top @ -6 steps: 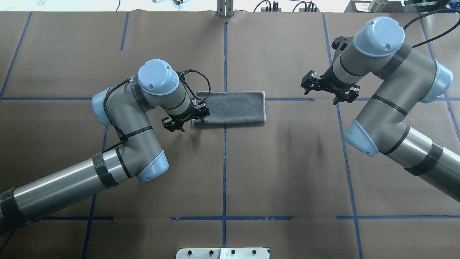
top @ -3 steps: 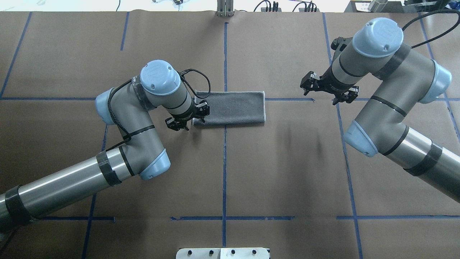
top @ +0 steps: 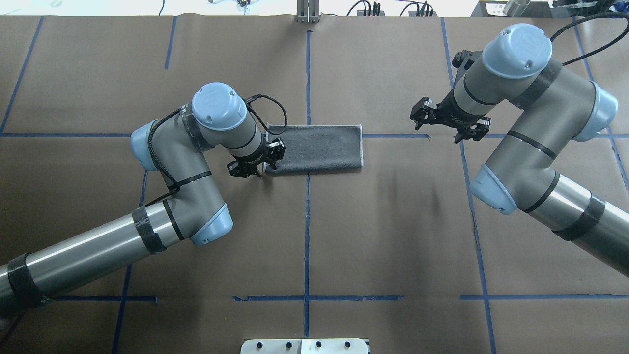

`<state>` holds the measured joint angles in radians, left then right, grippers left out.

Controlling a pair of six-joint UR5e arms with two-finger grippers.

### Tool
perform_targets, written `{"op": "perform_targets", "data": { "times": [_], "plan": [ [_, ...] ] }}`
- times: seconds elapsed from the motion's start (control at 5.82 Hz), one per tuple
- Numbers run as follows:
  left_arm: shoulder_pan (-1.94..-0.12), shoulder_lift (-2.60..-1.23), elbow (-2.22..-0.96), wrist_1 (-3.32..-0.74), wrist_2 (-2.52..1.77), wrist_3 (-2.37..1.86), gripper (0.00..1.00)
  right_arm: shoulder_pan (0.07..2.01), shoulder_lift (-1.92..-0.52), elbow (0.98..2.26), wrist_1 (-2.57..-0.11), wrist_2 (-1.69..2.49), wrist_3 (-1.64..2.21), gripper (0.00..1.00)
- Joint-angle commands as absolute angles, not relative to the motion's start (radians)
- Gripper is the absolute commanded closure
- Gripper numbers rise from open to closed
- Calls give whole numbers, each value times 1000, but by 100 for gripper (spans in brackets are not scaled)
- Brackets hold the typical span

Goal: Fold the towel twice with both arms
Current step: 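Lower the left gripper and grasp the folded strip's end nearest it, then lift the strip end with the left gripper and fold it over the other end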

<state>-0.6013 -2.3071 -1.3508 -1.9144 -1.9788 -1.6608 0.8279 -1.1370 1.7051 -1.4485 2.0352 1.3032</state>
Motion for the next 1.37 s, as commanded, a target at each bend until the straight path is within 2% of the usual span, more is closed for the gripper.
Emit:
{"op": "perform_targets", "data": {
  "times": [0.0,0.34,0.52,1.2],
  "plan": [
    [-601,-2309,-1350,-1914,-1979,-1663,73,828,-1138,1712,-1450,2036,1304,0],
    [-601,-2310,-1350,-1916,-1979,-1661,96,830,-1138,1718,-1451,2036,1304,0],
    [-606,-2318,-1350,-1916,-1980,-1661,100,830,-1138,1718,-1450,2037,1304,0],
    [-635,-2405,-1353,-1843,-1987,-1641,100,831,-1141,1744,-1471,2045,1302,0]
  ]
}}
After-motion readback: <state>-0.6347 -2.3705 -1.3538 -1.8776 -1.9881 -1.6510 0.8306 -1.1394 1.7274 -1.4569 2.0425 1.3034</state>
